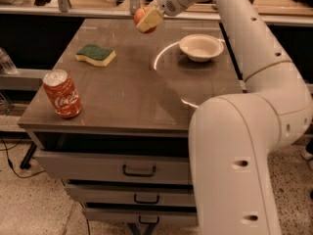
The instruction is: Move apple near sponge
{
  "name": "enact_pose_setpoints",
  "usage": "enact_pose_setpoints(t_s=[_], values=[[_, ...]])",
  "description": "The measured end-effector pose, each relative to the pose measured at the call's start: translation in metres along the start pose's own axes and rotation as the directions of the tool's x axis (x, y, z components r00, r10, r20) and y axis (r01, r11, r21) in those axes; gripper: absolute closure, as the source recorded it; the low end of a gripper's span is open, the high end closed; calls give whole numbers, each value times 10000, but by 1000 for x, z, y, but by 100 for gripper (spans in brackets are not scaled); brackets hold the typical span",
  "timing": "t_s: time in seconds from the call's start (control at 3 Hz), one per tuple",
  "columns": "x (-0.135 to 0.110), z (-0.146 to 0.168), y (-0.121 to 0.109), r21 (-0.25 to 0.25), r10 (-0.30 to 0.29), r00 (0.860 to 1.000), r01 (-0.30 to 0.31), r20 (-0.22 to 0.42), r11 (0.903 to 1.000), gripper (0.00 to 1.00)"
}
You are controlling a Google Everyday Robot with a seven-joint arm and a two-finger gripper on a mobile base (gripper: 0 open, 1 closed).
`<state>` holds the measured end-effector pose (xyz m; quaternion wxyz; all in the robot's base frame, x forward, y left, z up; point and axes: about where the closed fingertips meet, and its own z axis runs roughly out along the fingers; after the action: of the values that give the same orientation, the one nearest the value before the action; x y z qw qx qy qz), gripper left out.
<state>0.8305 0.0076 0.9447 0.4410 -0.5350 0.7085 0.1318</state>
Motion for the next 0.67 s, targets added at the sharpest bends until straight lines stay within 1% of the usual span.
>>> enact_pose_setpoints(t_s=[0.33, 0.67], values=[[19, -12, 17, -131, -299, 9985, 294, -452, 9995, 100], [40, -8, 45, -470, -605, 9938, 563, -936, 9973, 100]])
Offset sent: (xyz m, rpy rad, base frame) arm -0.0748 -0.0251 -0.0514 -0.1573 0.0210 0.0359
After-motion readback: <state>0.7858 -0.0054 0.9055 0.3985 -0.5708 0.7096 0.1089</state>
